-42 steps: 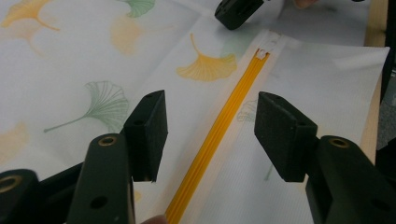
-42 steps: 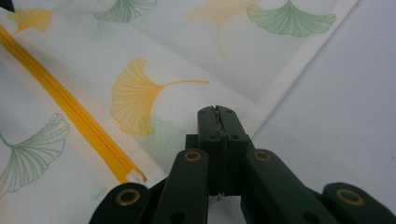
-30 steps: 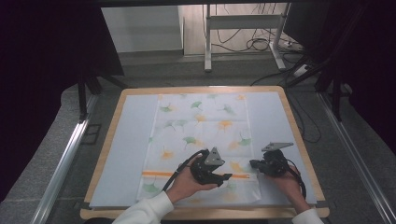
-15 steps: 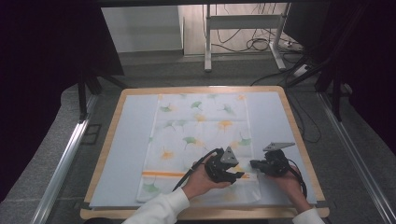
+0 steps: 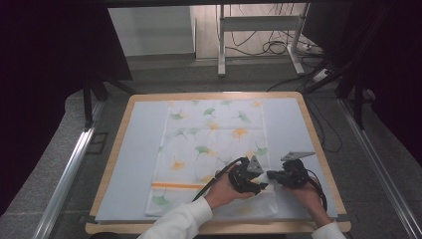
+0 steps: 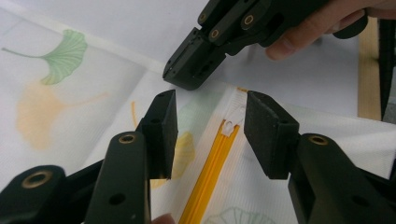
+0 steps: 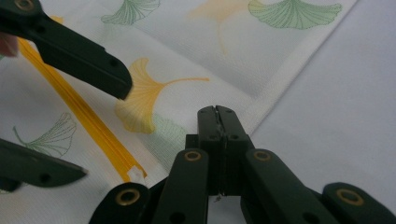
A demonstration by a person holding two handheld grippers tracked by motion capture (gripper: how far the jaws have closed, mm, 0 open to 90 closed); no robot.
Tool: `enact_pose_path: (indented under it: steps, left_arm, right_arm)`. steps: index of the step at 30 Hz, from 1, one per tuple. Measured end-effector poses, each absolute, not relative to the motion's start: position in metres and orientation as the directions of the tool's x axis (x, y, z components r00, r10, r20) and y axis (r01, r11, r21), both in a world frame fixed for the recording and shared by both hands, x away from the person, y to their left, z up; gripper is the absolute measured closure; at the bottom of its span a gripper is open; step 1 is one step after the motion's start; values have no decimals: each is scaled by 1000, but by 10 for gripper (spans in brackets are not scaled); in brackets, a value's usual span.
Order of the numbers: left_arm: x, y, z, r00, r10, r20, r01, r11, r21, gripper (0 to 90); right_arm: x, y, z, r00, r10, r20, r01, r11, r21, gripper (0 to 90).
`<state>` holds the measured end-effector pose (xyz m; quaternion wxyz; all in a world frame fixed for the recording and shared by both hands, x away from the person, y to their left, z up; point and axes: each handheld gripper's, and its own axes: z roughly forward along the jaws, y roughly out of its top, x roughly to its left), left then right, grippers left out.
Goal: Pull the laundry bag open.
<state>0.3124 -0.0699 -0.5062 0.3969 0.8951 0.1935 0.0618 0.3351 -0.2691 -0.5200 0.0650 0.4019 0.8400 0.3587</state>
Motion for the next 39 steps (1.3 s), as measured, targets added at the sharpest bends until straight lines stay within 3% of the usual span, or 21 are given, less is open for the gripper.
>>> enact_pose_path:
  steps: [9, 25, 29, 39]
  left_arm:
    - [309, -82, -513, 930, 367, -3, 257, -644, 721, 612]
    - [314, -93, -523, 939, 344, -16, 259, -674, 692, 637]
    - [316, -94, -523, 940, 339, -34, 268, -675, 687, 730]
    - [316, -94, -521, 936, 351, -31, 275, -673, 686, 833]
  right_arm:
    - [336, -271, -520, -668, 719, 193, 633, 413, 654, 894]
    - [336, -274, -520, -654, 731, 196, 638, 394, 661, 894]
    - [337, -274, -520, -652, 731, 200, 642, 393, 659, 894]
    - [336, -274, -520, -654, 731, 195, 640, 397, 657, 894]
